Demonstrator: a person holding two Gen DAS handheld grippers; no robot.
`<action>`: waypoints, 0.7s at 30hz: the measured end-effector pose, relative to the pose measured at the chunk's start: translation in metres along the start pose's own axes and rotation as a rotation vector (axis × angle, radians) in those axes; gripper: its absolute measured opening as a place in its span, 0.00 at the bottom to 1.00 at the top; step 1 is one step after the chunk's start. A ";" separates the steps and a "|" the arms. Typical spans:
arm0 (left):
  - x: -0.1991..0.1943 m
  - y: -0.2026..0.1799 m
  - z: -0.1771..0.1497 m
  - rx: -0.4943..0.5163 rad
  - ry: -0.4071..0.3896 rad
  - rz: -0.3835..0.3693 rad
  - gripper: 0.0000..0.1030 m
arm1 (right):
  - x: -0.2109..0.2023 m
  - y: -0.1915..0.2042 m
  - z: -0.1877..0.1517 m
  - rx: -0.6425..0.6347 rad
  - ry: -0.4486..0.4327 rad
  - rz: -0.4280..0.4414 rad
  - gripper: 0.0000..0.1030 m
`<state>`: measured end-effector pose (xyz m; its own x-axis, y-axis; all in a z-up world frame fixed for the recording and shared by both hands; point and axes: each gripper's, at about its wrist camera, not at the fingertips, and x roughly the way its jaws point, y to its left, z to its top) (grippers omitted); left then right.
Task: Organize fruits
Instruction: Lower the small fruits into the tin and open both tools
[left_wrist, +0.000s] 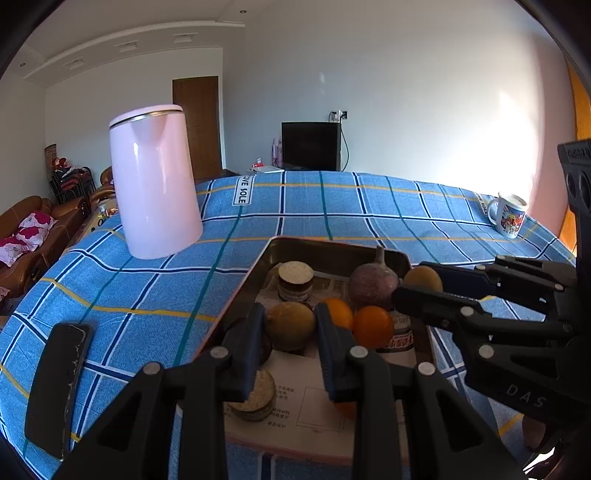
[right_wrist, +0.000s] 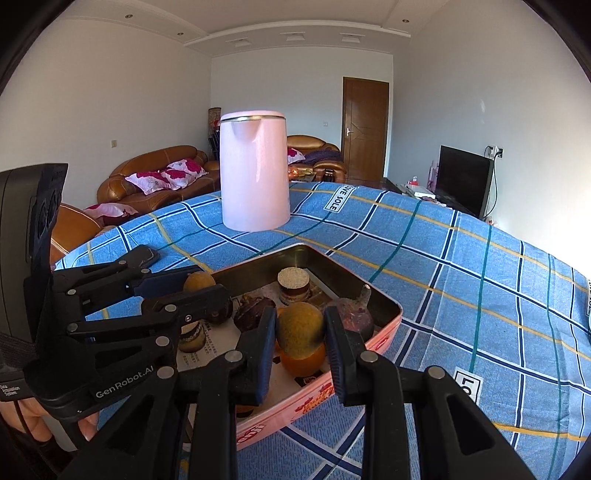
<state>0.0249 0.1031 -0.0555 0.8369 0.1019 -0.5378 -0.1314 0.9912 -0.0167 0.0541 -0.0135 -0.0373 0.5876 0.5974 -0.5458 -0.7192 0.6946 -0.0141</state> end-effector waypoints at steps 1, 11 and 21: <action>0.002 0.000 -0.001 0.004 0.008 0.000 0.28 | 0.004 -0.001 -0.001 0.000 0.020 0.003 0.27; 0.009 0.001 -0.007 0.015 0.044 0.011 0.31 | 0.020 0.003 -0.010 -0.010 0.103 0.016 0.27; -0.010 0.006 -0.004 -0.007 -0.010 0.033 0.61 | 0.007 -0.001 -0.009 0.016 0.069 0.008 0.53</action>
<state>0.0134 0.1079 -0.0541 0.8374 0.1359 -0.5294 -0.1634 0.9865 -0.0051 0.0558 -0.0139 -0.0490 0.5543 0.5744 -0.6024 -0.7178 0.6963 0.0034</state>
